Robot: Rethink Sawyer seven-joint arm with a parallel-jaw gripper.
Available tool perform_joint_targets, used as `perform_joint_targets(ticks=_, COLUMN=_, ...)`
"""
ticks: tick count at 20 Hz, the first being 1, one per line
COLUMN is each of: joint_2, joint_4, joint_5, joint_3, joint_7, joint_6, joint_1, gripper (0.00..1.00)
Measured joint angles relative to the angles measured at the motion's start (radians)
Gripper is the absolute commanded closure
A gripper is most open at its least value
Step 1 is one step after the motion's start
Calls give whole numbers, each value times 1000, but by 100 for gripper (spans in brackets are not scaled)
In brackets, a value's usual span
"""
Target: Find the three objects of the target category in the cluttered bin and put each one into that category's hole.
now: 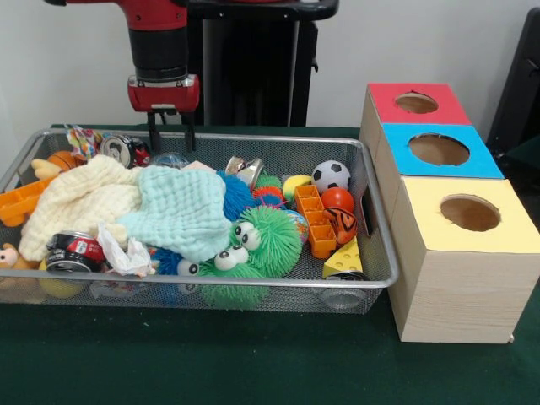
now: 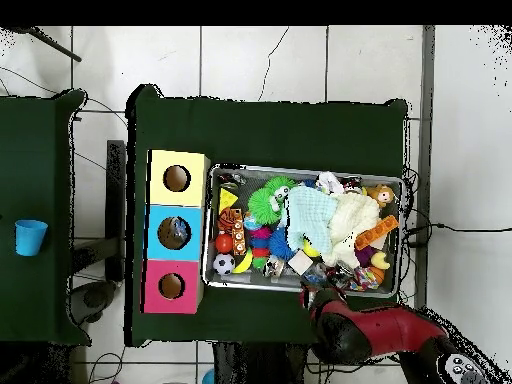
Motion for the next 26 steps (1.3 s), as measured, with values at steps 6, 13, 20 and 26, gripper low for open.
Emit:
perform_joint_targets(ticks=6, joint_2=-7, joint_4=11, joint_5=0, joint_3=80, joint_7=0, joint_6=70, joint_1=-77, gripper=0)
perform_joint_targets(ticks=13, joint_2=-20, joint_4=12, joint_5=-6, joint_3=88, joint_7=0, joint_6=90, joint_1=-65, gripper=0)
perform_joint_targets(ticks=20, joint_2=-23, joint_4=12, joint_5=-40, joint_3=62, joint_7=0, joint_6=90, joint_1=39, gripper=0)
perform_joint_targets(ticks=26, joint_2=-24, joint_4=9, joint_5=-40, joint_3=51, joint_7=0, joint_6=90, joint_1=73, gripper=0)
